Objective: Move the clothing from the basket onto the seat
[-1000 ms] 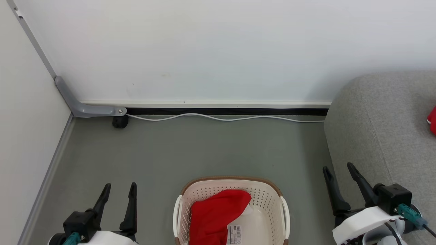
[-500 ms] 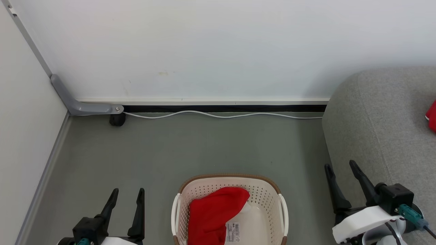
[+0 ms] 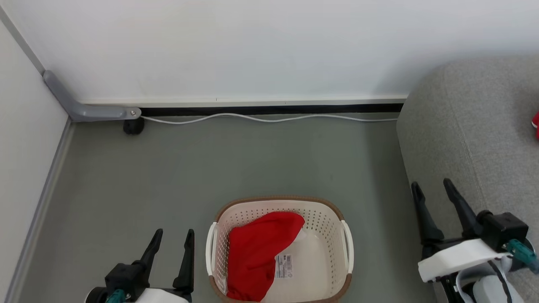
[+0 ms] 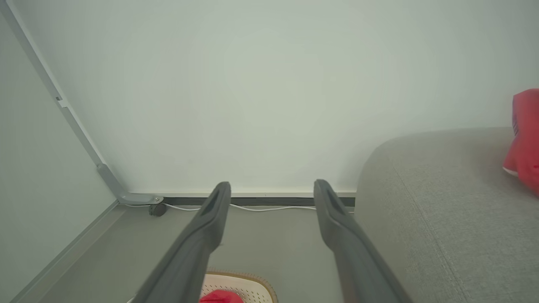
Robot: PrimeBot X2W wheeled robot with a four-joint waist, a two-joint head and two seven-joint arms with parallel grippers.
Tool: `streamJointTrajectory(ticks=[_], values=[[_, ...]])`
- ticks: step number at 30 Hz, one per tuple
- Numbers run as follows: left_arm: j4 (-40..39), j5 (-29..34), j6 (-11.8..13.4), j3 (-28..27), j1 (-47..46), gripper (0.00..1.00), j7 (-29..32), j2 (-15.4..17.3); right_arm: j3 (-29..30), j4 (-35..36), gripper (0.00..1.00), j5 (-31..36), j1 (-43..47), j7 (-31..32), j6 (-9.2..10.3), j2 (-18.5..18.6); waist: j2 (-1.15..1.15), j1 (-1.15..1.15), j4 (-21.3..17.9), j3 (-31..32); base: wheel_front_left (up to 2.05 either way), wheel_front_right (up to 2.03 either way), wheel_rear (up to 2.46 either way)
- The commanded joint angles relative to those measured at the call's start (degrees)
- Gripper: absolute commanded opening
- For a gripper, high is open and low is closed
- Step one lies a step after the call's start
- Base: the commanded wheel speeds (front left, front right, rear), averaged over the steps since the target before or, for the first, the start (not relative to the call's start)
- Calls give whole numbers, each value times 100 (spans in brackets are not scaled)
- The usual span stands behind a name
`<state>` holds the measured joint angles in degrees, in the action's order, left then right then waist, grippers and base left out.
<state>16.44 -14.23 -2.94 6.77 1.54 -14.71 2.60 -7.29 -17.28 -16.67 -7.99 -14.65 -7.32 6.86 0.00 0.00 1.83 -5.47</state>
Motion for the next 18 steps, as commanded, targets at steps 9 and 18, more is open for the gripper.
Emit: streamJointTrajectory(ticks=[9,18], values=[[27,-239,231,375,-892,100,-29,28,34,556,100,-21,-707,-35,-17,185,0,0,-213,-1169,0,0,0],[551,-354,342,917,-1847,100,-29,28,-35,864,100,-56,-1419,-35,-17,238,0,0,-371,-2374,0,0,0]])
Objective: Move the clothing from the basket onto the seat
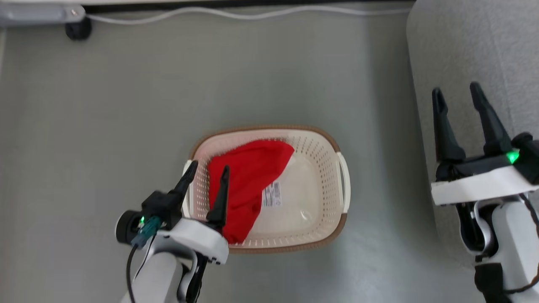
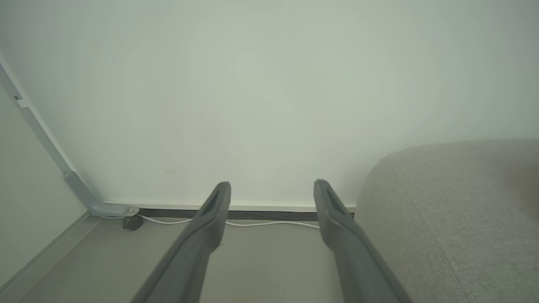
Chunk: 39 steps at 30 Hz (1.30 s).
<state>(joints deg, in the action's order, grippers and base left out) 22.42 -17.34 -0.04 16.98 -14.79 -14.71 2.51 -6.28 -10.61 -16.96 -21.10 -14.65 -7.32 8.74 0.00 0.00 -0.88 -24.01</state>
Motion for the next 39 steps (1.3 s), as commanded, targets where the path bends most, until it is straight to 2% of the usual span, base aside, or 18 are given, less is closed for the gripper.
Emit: streamJointTrajectory(ticks=[1,11,25,33,39], values=[[130,-71,57,50,-475,100,-29,37,-169,243,100,-51,-263,-35,-17,68,0,0,-118,-779,0,0,0],[1406,-135,92,1047,-1758,100,-29,37,-252,432,100,-95,-799,-35,-17,199,0,0,-234,-1674,0,0,0],[3581,-133,420,2513,-3318,100,14,37,-299,567,100,-136,-1069,-35,-17,136,0,0,-445,-2301,0,0,0],[4236,-260,541,3261,-4131,100,761,37,-430,695,100,-246,-1219,-35,-17,-3,0,0,-716,-2702,0,0,0],[4594,-251,658,3596,-4543,100,1244,37,-439,740,100,-321,-1356,-35,-17,-175,0,0,-973,-2998,0,0,0]])
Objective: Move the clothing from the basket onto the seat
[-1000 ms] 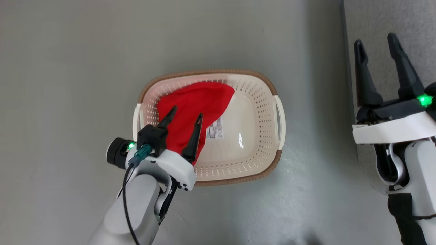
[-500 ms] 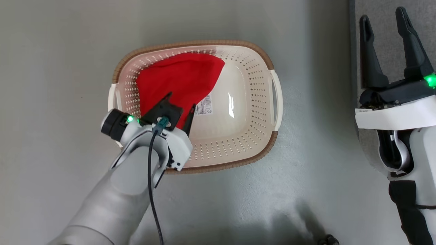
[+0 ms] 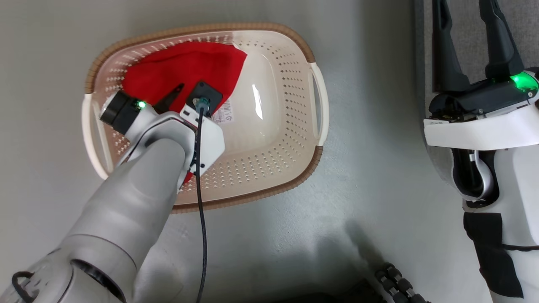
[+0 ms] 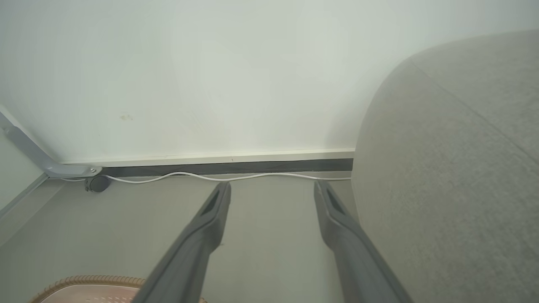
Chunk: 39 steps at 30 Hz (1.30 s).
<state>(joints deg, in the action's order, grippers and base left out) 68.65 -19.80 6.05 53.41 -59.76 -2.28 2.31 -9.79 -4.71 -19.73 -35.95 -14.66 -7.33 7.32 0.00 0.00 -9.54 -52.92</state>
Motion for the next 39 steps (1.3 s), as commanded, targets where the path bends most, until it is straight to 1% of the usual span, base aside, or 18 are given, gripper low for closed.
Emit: streamJointTrajectory(ticks=[1,9,15,17,20,24,25,26,27,28,33,39], values=[[21,-7,81,-10,-105,100,86,57,-87,159,100,-56,115,-34,-16,-72,0,0,-147,-156,0,0,0],[359,193,440,303,-607,100,564,65,-47,245,100,-144,75,-34,-16,-265,0,0,-352,-530,0,0,0],[467,353,581,481,-822,100,723,273,-58,316,100,-197,55,-34,-16,-343,0,0,-452,-761,0,0,0],[485,379,589,524,-848,100,748,350,-68,325,100,-215,55,-34,-16,-363,0,0,-467,-803,0,0,0],[505,393,538,581,-844,100,865,455,-82,343,100,-231,47,-34,-16,-382,0,0,-481,-854,0,0,0],[516,320,436,581,-796,100,910,431,-93,346,100,-249,21,-34,-16,-398,0,0,-484,-899,0,0,0],[517,284,411,563,-783,89,863,409,-94,340,100,-250,8,-34,-16,-400,0,0,-480,-902,0,0,0],[517,284,411,563,-783,89,863,409,-94,340,100,-250,8,-34,-16,-400,0,0,-480,-902,0,0,0],[518,264,386,558,-777,16,787,393,-95,334,100,-254,-11,-34,-16,-403,0,0,-476,-899,0,0,0],[519,246,337,558,-769,0,737,387,-91,336,100,-255,-33,-34,-16,-404,0,0,-477,-895,0,0,0],[523,111,147,504,-646,0,279,382,-27,305,100,-224,-104,-34,-16,-377,0,0,-441,-716,0,0,0],[525,-118,-56,391,-356,0,-409,262,90,229,100,-191,-51,-34,-16,-216,0,0,-257,-270,0,0,0]])
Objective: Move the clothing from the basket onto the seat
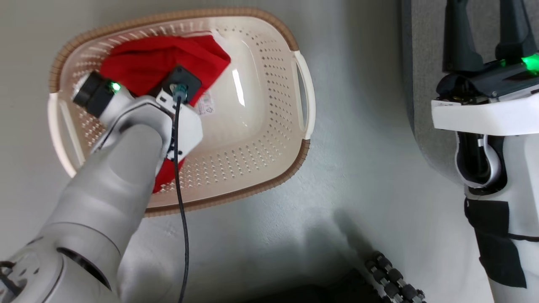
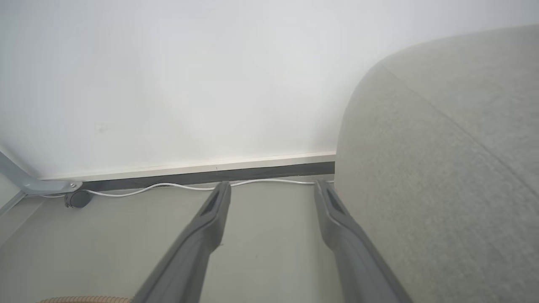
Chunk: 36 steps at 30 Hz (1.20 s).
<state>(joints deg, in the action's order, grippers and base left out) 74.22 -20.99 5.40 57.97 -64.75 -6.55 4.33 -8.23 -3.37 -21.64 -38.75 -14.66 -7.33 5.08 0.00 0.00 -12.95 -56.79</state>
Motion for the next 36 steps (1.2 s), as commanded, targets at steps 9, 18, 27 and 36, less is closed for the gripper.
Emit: streamJointTrajectory(ticks=[9,18,27,36], values=[[-95,-545,-269,-413,759,0,-745,-104,-25,-121,100,56,462,-34,-16,306,0,0,526,1123,0,0,0],[-1075,-1028,-113,-582,1718,0,-842,-144,-150,-503,100,75,924,-34,-16,470,0,0,899,2461,0,0,0],[-1892,-1106,110,-860,2446,0,-844,-145,-300,-921,100,98,1454,-34,-16,503,0,0,1174,3511,0,0,0],[-2625,-793,143,-1490,3112,0,-844,-132,-437,-1248,100,160,1922,-34,-16,447,0,0,1375,4317,0,0,0]])
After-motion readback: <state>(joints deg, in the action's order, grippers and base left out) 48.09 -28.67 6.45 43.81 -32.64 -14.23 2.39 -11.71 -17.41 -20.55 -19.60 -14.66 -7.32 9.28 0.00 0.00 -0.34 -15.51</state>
